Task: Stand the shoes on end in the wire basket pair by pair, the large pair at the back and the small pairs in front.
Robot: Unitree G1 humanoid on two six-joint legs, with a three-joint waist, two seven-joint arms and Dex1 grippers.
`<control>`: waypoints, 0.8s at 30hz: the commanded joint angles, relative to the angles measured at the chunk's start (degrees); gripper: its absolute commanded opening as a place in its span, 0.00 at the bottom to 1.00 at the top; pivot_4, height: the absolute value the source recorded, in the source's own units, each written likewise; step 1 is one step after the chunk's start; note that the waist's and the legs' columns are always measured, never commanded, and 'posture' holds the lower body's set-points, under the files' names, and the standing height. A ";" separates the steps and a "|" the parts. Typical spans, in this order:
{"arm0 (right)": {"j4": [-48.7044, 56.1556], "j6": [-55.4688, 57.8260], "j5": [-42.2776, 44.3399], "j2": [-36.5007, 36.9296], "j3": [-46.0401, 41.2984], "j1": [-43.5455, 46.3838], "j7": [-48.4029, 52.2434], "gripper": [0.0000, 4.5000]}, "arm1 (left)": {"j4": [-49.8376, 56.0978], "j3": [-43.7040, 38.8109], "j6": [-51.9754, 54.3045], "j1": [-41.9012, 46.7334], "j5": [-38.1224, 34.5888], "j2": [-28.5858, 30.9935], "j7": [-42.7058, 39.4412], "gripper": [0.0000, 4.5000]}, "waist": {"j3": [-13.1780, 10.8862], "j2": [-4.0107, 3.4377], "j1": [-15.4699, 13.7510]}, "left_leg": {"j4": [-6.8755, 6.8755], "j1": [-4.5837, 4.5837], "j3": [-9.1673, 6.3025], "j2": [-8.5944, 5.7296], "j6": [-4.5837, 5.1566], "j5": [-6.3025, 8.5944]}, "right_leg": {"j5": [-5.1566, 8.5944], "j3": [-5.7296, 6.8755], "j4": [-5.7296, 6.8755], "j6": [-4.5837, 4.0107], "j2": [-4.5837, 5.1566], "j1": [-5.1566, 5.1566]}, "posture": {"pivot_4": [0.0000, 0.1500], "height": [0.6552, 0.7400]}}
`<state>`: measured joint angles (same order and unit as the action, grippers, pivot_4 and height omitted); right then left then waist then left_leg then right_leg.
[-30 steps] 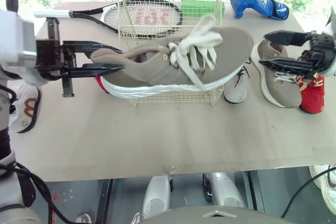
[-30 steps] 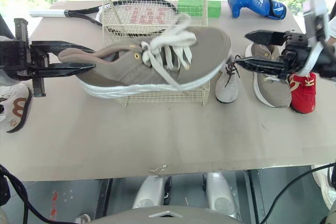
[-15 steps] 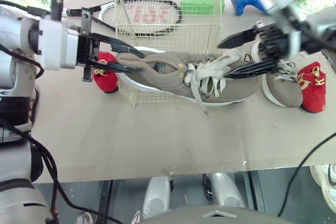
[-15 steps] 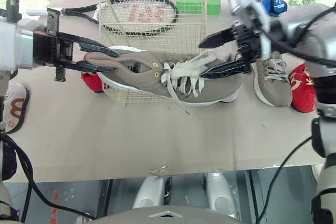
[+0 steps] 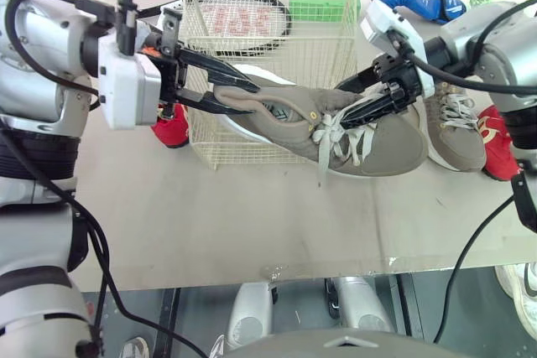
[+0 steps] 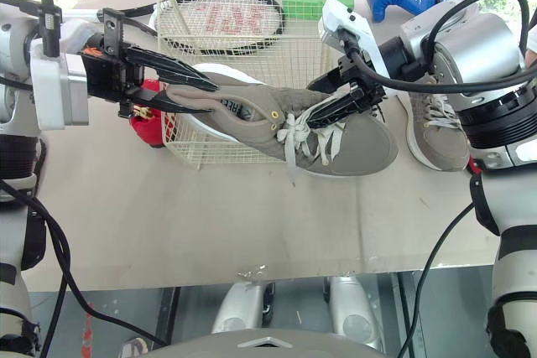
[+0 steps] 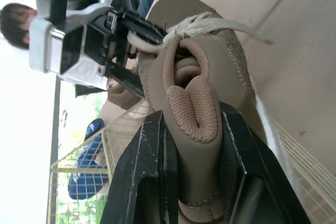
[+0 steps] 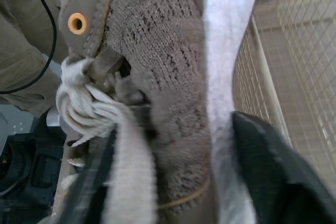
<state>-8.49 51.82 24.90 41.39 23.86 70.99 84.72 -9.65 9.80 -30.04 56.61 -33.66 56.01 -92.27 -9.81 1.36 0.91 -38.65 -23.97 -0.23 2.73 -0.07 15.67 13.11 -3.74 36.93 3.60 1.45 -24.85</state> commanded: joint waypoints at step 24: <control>16.78 0.39 19.25 -21.12 -43.35 -10.64 -44.75 0.03 | 47.10 -56.50 71.73 -54.06 -37.64 -8.40 53.78 0.78 | 0.15 0.32 1.31 | 0.01 0.27 -0.25 -0.16 -0.28 -0.15 | 0.05 0.56 0.42 0.07 0.44 0.20 | 1.00 1.00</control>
<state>5.72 58.55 46.34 22.00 -17.02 57.98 47.58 29.31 -44.75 45.98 4.39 -74.23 50.72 -44.64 -9.65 1.68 2.21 -38.62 -23.73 -0.54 2.56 -0.42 15.47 13.14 -3.15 37.41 3.67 1.89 -24.68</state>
